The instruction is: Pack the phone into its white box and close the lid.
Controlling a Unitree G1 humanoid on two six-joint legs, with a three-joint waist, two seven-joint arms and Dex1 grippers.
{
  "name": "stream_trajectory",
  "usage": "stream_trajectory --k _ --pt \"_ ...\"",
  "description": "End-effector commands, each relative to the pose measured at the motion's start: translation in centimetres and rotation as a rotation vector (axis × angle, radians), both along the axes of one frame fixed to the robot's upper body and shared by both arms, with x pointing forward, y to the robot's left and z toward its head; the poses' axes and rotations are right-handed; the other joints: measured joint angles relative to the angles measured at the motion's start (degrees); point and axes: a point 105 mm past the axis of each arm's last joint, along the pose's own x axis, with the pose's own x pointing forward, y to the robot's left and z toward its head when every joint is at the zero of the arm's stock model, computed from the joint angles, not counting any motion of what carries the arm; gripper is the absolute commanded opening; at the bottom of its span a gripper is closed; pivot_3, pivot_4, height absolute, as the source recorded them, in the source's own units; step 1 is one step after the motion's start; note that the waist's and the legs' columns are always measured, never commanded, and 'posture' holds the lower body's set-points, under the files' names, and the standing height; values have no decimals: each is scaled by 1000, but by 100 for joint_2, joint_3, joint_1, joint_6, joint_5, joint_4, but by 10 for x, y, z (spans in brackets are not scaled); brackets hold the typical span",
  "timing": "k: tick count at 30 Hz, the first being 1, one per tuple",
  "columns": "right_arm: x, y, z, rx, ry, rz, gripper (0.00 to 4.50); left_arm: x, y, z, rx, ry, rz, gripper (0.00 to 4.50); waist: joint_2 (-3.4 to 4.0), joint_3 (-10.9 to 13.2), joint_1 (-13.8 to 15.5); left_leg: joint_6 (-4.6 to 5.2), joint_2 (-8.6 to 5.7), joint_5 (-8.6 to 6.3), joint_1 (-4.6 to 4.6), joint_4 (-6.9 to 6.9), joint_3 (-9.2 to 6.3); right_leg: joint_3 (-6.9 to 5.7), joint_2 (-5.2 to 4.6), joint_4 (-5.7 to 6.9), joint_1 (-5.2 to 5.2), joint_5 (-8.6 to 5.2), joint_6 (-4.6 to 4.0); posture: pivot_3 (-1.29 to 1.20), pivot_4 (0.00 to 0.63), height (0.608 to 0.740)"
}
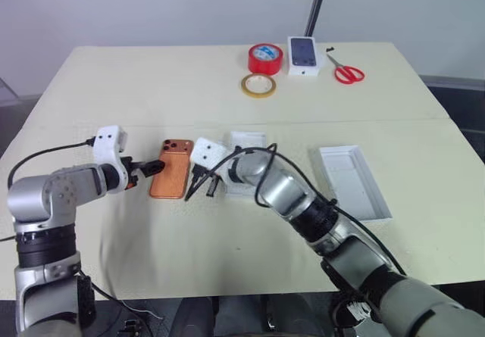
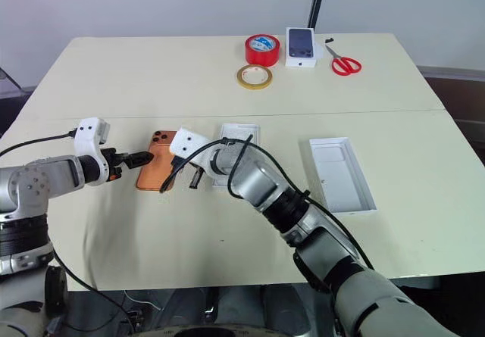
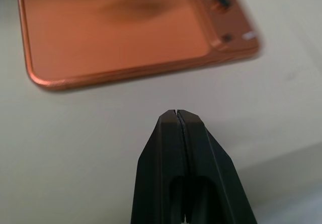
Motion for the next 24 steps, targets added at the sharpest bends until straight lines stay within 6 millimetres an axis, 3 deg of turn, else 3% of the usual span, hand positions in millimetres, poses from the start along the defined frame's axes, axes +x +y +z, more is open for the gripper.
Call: stream_trajectory --k 1,8,15,20,24 --pt "-2 12 2 -42 -41 53 0 -12 -30 -24 -70 126 -118 4452 5 -6 -1 -1 0 1 0 0 0 0 -1 0 0 0 0 0 150 735" --pt "-5 15 3 -41 -44 67 0 -28 -72 -31 -165 185 -244 4452 16 -37 15 0 -5 -1 4 0 -6 -5 -6 -1 10 0 0 0 150 735" --pt "-3 10 7 -32 -60 60 0 -35 -97 -31 -269 192 -304 4452 28 -63 40 0 -21 -1 5 2 -27 -16 -16 -2 17 0 1 0 150 735" --pt "-4 8 5 -33 -58 60 0 -36 -106 -27 -311 174 -329 4452 29 -65 76 0 -35 0 14 2 -60 -31 -26 -12 21 0 1 0 150 735" --pt "-7 7 3 -34 -52 63 0 -29 -99 -24 -331 163 -276 4452 29 -66 128 -1 -43 0 14 3 -72 -41 -30 -15 23 0 1 0 150 735"
